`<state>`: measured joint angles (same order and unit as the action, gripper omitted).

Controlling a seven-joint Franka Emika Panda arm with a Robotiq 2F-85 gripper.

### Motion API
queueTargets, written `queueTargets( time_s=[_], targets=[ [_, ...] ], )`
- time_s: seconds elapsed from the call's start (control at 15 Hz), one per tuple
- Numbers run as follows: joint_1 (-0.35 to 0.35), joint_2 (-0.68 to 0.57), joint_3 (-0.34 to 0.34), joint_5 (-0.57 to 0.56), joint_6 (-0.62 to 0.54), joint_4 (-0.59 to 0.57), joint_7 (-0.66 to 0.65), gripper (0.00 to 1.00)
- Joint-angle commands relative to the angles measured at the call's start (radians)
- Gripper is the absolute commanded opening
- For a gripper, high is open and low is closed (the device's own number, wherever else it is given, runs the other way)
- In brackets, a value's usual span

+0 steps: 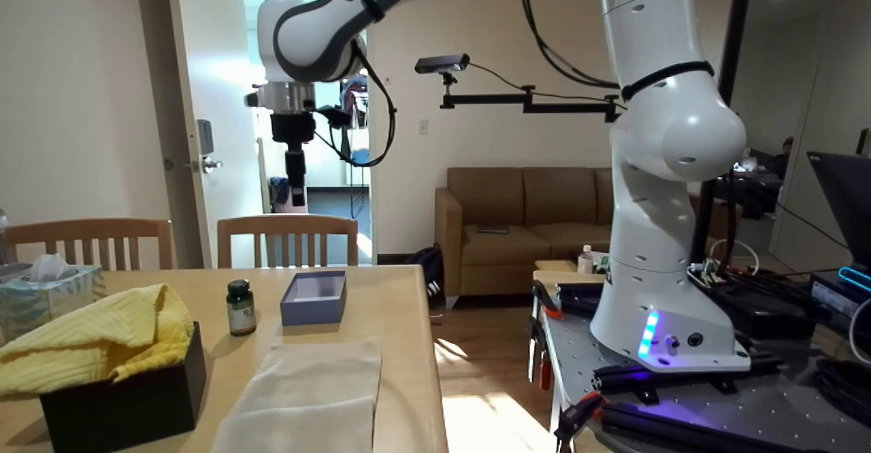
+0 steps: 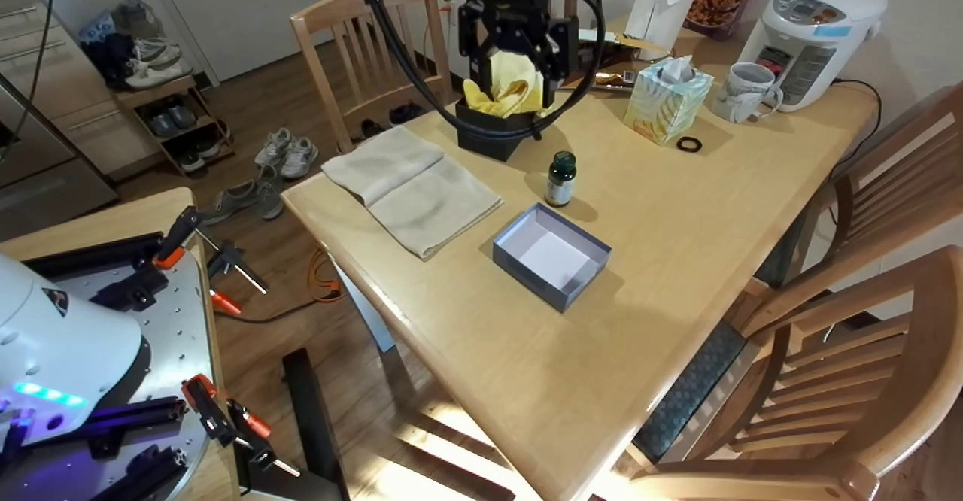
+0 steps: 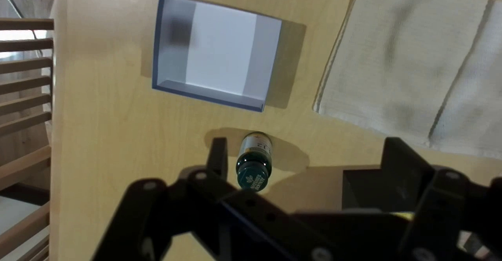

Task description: Pick up the small glass bottle and put it in the grey box. Pick up the grey box and place it on top of the black box.

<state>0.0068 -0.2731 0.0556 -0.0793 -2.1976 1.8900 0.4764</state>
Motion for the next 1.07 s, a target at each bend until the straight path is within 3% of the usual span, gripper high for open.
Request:
queueTargets(
  time_s=[0.0, 0.4, 0.47, 0.67, 0.73, 1.0],
  targets=[
    [-0.052, -0.106, -0.062, 0.063, 0.057, -0.135, 0.070, 1.00],
    [-0.082, -0.180, -0.100, 0.091, 0.178, -0.248, 0.067, 1.00],
    [-0.065, -0.154, -0.089, 0.052, 0.125, -0.197, 0.026, 1.00],
    [-0.065, -0.158, -0.090, 0.053, 0.131, -0.203, 0.026, 1.00],
    [-0.049, 0.026, -0.077, 0.002, 0.137, -0.003, 0.004, 1.00],
    [-0.029, 0.104, -0.084, -0.060, 0.099, 0.105, -0.012, 1.00]
  ],
)
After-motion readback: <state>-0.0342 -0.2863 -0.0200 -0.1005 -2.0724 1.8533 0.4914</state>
